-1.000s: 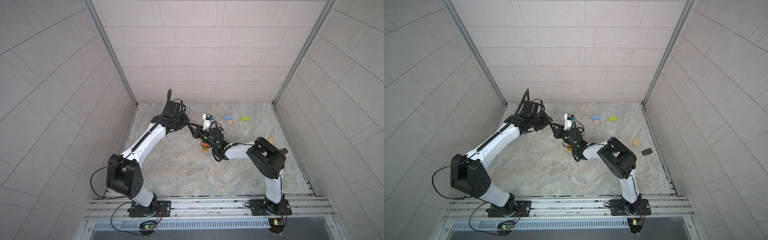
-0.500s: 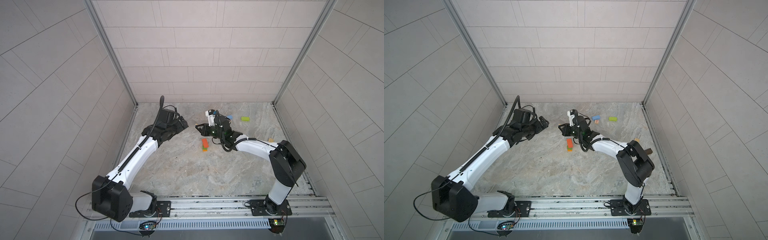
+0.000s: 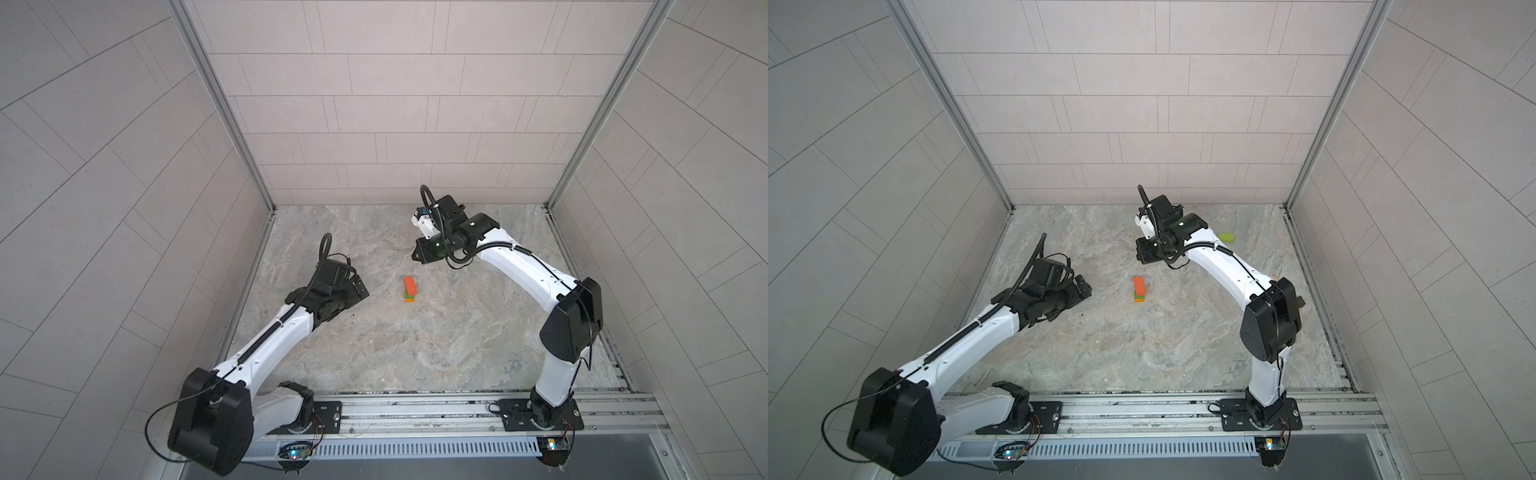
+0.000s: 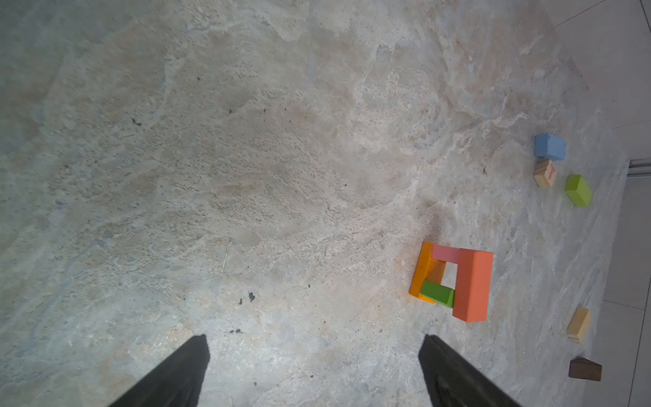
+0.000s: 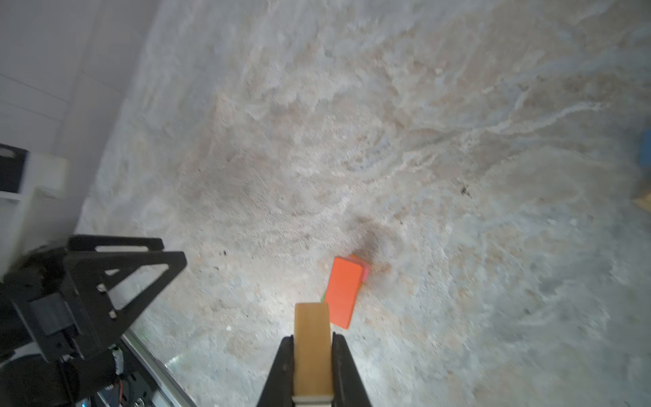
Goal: Build the wood block tower
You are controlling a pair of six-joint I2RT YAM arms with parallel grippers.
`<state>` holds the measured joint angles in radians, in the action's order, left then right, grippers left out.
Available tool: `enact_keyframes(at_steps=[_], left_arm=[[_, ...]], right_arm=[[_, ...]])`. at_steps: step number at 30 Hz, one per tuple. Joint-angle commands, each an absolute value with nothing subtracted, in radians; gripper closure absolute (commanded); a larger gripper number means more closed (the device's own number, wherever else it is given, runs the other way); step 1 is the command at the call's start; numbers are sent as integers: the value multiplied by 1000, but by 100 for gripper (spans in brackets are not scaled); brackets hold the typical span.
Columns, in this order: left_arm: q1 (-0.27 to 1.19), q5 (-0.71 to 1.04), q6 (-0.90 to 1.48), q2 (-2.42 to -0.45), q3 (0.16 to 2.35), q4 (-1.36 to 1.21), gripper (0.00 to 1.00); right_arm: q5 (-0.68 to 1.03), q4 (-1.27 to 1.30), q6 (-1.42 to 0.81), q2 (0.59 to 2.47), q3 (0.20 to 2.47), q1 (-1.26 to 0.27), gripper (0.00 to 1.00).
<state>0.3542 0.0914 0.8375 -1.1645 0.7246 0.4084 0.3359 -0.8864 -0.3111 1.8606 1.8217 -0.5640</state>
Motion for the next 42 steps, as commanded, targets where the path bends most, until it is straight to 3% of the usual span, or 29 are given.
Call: enact_keyframes(at_steps=[1, 7, 14, 25, 32, 42], left_arm=[[361, 64, 818, -1140, 679, 352, 0], [363, 84, 808, -1101, 596, 286, 0], [367, 84, 765, -1071, 540, 284, 0], [367, 104, 730, -1130, 509, 237, 0], [368, 97, 730, -1133, 508, 239, 0], [370, 88, 702, -1137, 515, 252, 0]], right_arm=[[233, -1204, -200, 1946, 1972, -586, 100], [62, -1483, 28, 2130, 2289, -673, 98], [14, -1509, 123, 2208, 2337, -683, 100], [-56, -1399, 32, 2169, 2055, -586, 100], [-1, -1260, -47, 2200, 1913, -525, 100], [43, -1219, -75, 2265, 1897, -514, 87]])
